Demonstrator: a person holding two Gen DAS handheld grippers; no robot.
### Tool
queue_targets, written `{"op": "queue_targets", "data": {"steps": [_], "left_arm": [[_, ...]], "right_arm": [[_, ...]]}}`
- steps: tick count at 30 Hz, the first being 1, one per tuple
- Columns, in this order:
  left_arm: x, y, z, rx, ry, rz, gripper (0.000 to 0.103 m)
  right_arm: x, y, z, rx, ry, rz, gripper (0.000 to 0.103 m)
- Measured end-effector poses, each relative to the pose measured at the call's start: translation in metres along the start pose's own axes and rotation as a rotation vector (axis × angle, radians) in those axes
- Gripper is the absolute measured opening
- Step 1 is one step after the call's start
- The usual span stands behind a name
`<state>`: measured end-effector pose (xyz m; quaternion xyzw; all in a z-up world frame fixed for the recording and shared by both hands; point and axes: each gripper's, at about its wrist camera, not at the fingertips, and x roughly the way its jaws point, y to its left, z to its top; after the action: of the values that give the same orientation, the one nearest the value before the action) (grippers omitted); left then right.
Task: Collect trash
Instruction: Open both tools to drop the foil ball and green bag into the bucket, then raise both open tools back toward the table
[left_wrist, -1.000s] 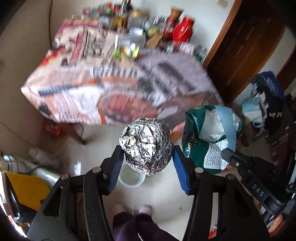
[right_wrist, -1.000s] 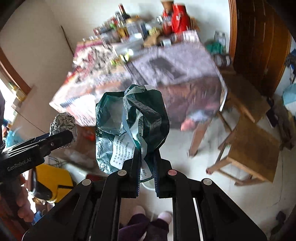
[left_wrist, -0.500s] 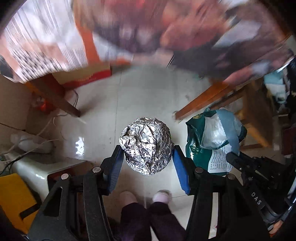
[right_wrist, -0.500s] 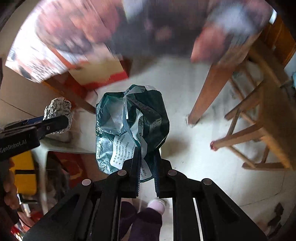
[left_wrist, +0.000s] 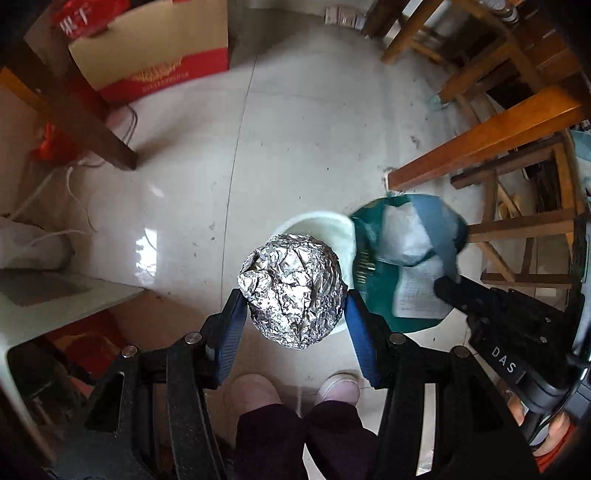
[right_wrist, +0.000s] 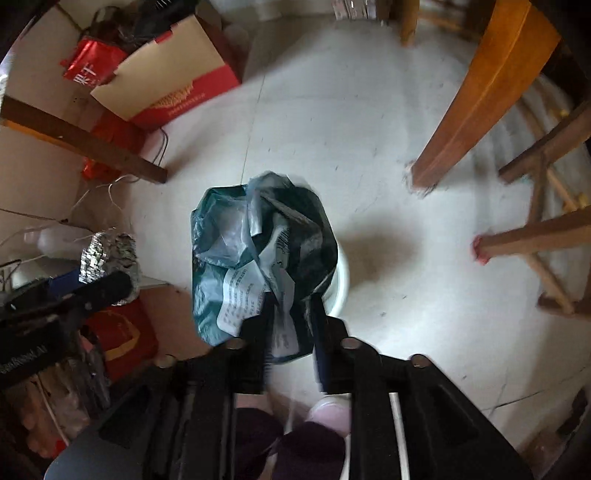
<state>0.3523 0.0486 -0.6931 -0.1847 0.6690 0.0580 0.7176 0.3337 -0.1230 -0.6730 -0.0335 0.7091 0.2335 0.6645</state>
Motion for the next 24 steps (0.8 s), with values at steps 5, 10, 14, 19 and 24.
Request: {"op": "queue_targets", "data": {"steps": [5, 10, 14, 19, 24], "left_arm": [[0.023, 0.004, 0.001, 0.001, 0.020, 0.007, 0.054], [0.030, -0.006, 0.001, 0.000, 0.052, -0.016, 0.056], [0.031, -0.015, 0.003, -0.020, 0.101, -0.029, 0.064], [0.001, -0.026, 0.002, -0.016, 0.090, -0.031, 0.064], [-0.051, -0.035, 0.000, 0.000, 0.061, -0.021, 0.064]], "right_arm": [[0.008, -0.009, -0.007, 0.066, 0.042, 0.037, 0.048], [-0.011, -0.007, -0.015, 0.044, 0.013, -0.006, 0.048], [-0.035, -0.013, -0.016, 0.048, -0.012, -0.004, 0.048], [-0.072, -0.003, -0.012, 0.038, -0.049, -0.020, 0.048], [-0.110, 0.013, -0.009, 0.043, -0.074, -0.010, 0.048]]}}
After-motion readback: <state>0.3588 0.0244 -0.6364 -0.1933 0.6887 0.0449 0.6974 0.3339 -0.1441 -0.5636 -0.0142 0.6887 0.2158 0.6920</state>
